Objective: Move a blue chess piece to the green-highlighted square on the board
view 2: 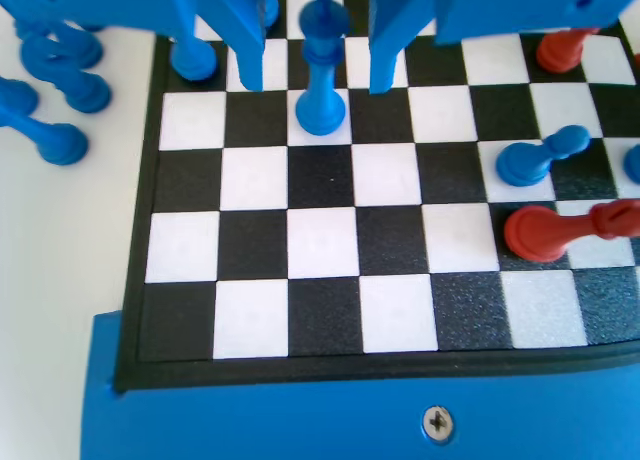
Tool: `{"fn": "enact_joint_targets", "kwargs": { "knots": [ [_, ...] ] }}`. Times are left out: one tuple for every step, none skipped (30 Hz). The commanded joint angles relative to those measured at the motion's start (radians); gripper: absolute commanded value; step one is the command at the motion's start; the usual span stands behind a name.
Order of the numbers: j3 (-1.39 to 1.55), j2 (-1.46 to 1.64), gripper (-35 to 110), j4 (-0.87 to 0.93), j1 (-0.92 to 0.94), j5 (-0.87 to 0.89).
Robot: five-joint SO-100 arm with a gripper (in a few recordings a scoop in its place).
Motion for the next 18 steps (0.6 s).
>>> {"fn": "enact_joint_targets", "kwargs": {
  "knots": [
    [-0.005,0.025,11,-0.005,-0.003,-0.025],
    [-0.005,0.025,11,-0.005,-0.003,-0.028],
    [-0.006,0.025,10,-0.006,-0.002,-0.029],
    [-0.009,0.025,10,-0.008,0.000,-0.029],
    [-0.011,0.025,10,-0.008,0.002,-0.031],
    [-0.012,0.025,9,-0.009,0.002,-0.032],
    [-0.012,0.025,9,-0.009,0.003,-0.034],
    [-0.014,0.025,9,-0.009,0.003,-0.037],
    [-0.014,0.025,8,-0.009,0.003,-0.040],
    [-0.014,0.025,8,-0.009,0.005,-0.043],
    [-0.014,0.025,7,-0.009,0.005,-0.046],
    [-0.014,0.025,5,-0.009,0.005,-0.051],
    [-0.014,0.025,4,-0.008,0.006,-0.054],
    [-0.014,0.025,3,-0.008,0.006,-0.055],
    [-0.014,0.025,2,-0.008,0.006,-0.057],
    [-0.014,0.025,1,-0.008,0.006,-0.057],
    [-0.015,0.025,1,-0.008,0.006,-0.057],
    [-0.017,0.025,1,-0.008,0.006,-0.057]
  ]
}}
